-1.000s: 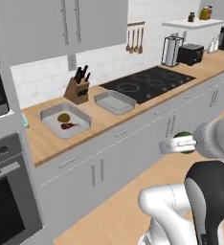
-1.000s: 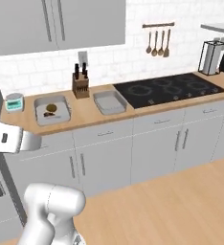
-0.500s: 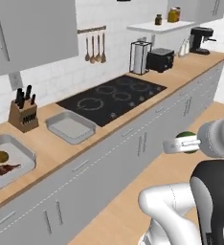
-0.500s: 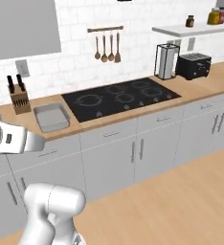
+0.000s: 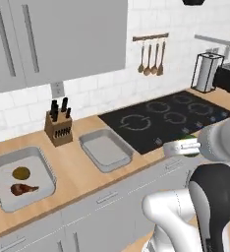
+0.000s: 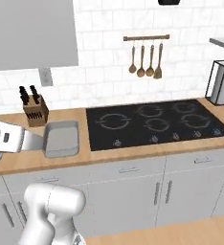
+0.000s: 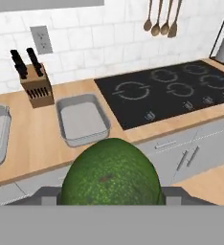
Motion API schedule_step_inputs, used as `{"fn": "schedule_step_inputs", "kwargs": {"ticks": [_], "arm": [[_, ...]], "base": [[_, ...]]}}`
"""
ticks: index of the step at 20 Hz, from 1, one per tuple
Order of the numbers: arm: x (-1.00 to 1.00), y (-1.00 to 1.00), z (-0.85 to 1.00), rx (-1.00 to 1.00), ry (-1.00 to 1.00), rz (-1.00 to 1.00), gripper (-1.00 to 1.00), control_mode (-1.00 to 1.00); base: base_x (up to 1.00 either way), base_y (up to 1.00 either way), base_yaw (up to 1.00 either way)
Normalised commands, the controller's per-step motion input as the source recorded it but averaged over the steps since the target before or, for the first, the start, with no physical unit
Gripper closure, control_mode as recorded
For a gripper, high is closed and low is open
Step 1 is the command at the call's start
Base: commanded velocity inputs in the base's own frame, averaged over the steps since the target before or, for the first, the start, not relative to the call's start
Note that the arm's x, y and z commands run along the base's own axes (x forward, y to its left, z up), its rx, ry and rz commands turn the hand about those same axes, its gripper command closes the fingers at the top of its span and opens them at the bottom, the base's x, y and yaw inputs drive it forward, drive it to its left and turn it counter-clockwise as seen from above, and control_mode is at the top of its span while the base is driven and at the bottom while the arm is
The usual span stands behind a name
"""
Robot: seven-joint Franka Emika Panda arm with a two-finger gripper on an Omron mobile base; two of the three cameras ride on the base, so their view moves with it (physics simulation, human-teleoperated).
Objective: Place one avocado and one chicken drumstick in each tupperware on the nearby counter, to pack two identical lunches.
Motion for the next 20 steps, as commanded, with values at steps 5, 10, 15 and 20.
{"fn": "schedule_step_inputs", "kwargs": {"ticks": [5, 10, 15, 20], "arm": [[0.00, 0.00, 0.00, 0.00, 0.00, 0.00, 1.00, 1.00], [0.09, -0.03, -0.17, 0.00, 0.03, 0.06, 1.00, -1.00], [0.51, -0.30, -0.93, 0.00, 0.22, 0.24, 1.00, -1.00], [0.95, -0.02, -0.88, -0.01, 0.04, 0.04, 1.00, -1.00]], "base": [[1.00, -0.07, 0.64], [0.74, 0.00, 0.39], [0.00, 0.00, 0.00], [0.00, 0.00, 0.00]]}}
